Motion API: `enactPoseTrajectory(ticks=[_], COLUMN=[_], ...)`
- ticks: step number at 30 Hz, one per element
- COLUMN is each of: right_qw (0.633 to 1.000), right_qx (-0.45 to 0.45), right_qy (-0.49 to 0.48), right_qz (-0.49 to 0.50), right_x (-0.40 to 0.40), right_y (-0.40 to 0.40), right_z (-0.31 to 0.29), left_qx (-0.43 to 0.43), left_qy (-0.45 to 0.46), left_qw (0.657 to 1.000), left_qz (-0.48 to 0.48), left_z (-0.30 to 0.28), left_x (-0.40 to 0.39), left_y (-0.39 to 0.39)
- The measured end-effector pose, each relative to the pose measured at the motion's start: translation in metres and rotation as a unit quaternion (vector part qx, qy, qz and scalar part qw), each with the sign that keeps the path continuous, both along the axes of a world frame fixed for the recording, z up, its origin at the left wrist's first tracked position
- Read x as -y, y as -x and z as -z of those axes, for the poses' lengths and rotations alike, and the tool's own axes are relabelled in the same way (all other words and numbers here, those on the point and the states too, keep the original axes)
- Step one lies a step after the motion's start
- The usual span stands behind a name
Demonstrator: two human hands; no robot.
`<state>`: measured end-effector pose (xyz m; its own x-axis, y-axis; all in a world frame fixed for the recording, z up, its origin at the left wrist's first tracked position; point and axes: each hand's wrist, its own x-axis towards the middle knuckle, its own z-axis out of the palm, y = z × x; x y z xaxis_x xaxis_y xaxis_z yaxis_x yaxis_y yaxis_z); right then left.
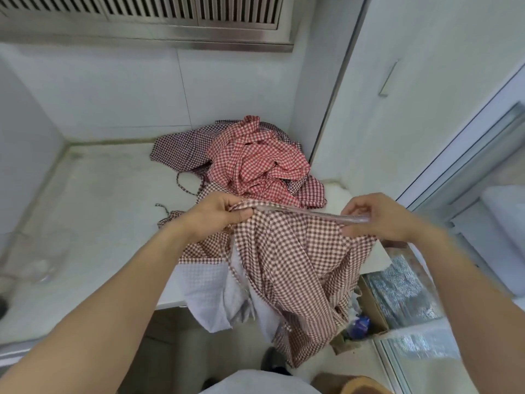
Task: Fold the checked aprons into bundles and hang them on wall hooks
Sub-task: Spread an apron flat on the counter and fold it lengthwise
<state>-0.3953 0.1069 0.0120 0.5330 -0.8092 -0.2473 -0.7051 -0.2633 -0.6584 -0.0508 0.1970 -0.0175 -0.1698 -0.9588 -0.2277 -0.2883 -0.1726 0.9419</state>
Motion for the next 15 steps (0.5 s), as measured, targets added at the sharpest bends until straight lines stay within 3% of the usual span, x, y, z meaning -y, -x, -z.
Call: enactPoseTrajectory(ticks=[2,5,8,11,15], right_qw=[0.996,0.99,0.99,0.965,0.929], right_qx=[-0.076,-0.107,0.011,0.158,0.249], right_qy=[0.029,0.089,0.111,0.116,0.134], right_qz=[-0.02,0.012,0.084,0.172,0.237], right_x=[0.013,0.031,0.041,0.051,0.067], right_y=[0.008,0.014,0.007,-0.006,-0.024], right_z=[-0.003,-0.012,-0.024,-0.043,-0.088], left_qx=[0.018,0.135,0.187,0.192,0.131], left_qy=[0.025,0.1,0.162,0.204,0.216], left_qw=[1.0,0.986,0.967,0.94,0.943], left_qz=[0.001,0.016,-0.067,-0.195,-0.219], left_z=[-0.012,-0.031,-0.048,-0.069,-0.111], left_x=[0.006,0.017,0.035,0.052,0.069], left_y=[-0.003,-0.005,-0.009,-0.008,-0.007])
